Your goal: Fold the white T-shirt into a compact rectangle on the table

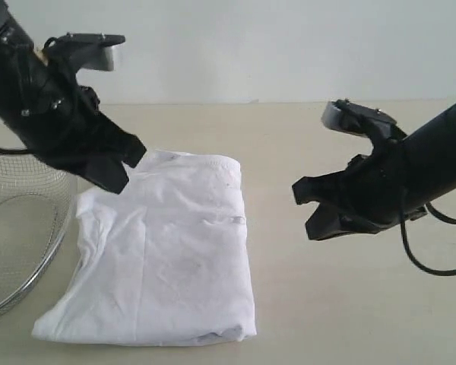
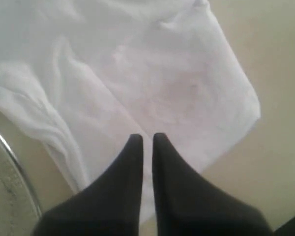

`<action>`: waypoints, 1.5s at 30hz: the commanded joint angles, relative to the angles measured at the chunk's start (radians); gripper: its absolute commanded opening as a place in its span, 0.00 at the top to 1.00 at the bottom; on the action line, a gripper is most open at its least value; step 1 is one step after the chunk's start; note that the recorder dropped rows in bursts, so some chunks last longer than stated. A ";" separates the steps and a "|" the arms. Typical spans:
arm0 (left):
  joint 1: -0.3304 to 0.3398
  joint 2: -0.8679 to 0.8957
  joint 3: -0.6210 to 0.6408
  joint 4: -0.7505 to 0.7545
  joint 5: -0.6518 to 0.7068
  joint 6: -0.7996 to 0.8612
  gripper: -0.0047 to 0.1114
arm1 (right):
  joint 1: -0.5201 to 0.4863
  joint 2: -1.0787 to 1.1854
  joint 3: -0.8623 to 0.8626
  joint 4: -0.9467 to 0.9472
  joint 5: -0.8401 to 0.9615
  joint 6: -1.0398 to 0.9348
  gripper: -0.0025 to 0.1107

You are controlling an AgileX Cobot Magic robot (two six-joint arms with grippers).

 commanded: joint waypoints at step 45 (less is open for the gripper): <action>-0.137 0.166 0.450 -0.034 -0.384 -0.039 0.92 | 0.078 0.570 -0.272 0.627 0.022 -0.417 0.48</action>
